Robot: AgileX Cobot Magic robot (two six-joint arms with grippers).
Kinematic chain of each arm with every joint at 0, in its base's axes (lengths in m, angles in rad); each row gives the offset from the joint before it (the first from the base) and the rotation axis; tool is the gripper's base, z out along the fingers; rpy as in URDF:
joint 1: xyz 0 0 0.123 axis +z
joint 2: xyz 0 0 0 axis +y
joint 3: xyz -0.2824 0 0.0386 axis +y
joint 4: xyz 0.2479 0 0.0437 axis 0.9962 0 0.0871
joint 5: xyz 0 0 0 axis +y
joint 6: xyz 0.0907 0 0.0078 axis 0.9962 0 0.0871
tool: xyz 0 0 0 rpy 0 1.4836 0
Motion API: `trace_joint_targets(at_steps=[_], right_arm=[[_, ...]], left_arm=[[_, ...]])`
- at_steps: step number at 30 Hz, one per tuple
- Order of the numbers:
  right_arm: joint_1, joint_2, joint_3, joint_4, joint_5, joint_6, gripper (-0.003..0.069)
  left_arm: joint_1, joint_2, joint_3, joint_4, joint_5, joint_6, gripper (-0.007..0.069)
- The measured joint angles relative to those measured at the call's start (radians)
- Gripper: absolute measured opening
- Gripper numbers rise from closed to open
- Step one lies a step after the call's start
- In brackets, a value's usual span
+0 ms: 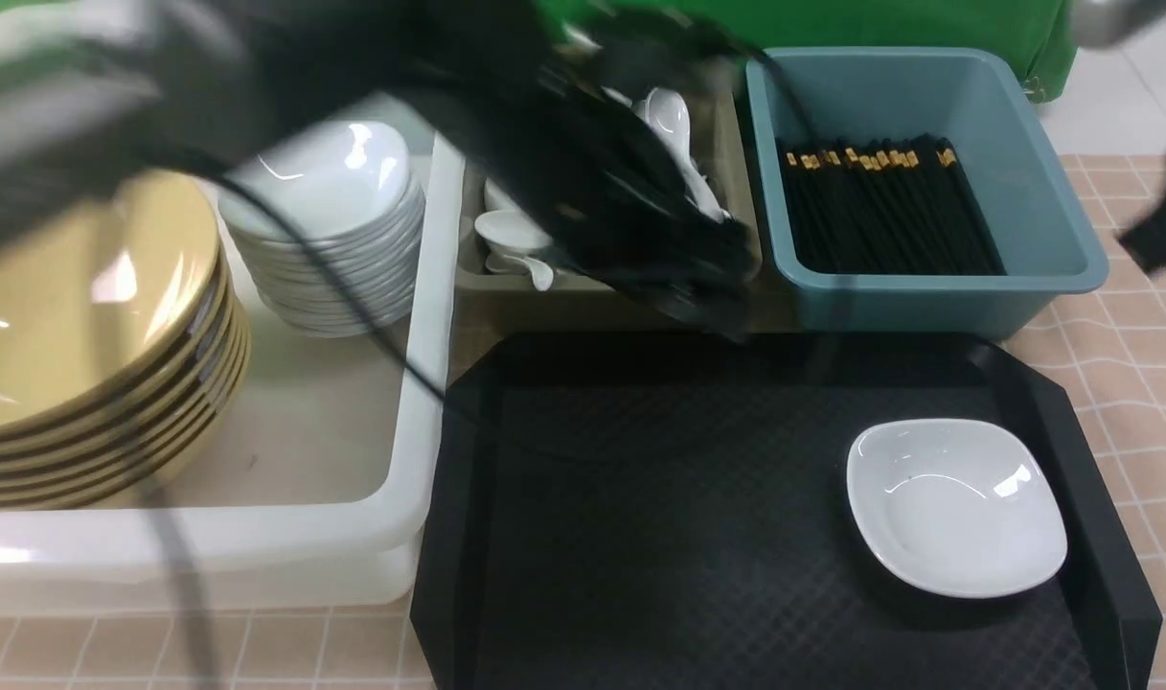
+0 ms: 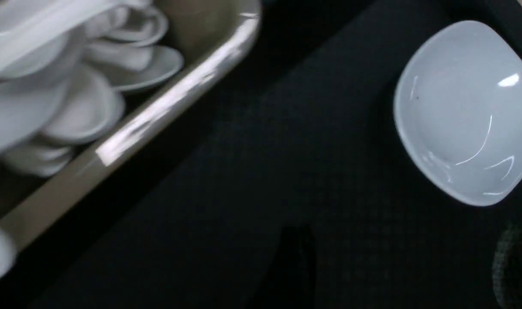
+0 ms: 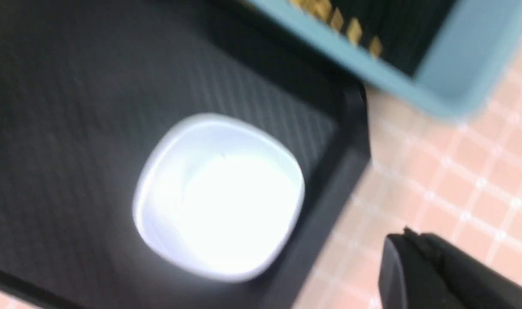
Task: On brown table put chopsticks spoon bowls plates into blue grey white boxes.
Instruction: 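Grasp the small white bowl on the black tray by its rim with the left gripper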
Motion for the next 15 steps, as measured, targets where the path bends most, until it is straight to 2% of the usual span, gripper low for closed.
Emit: trace_joint_targets(at_steps=[3,7,12,15], right_arm=[[-0.001,-0.105,0.117,0.002,0.001,0.026,0.0048],[-0.001,-0.213,0.211,0.005,-0.022,0.035,0.0048],[-0.001,-0.319,0.278,0.014,-0.052,0.036,0.0048],[-0.001,-0.363,0.291,0.014,-0.066,0.036,0.0048]], left_arm=[[-0.089,0.155,-0.091,-0.005,-0.047,0.000,0.0526],[-0.150,0.297,-0.184,-0.004,-0.073,0.000,0.0526],[-0.178,0.424,-0.286,0.035,-0.084,-0.013,0.0526],[-0.178,0.473,-0.326,0.054,-0.084,-0.063,0.0526]])
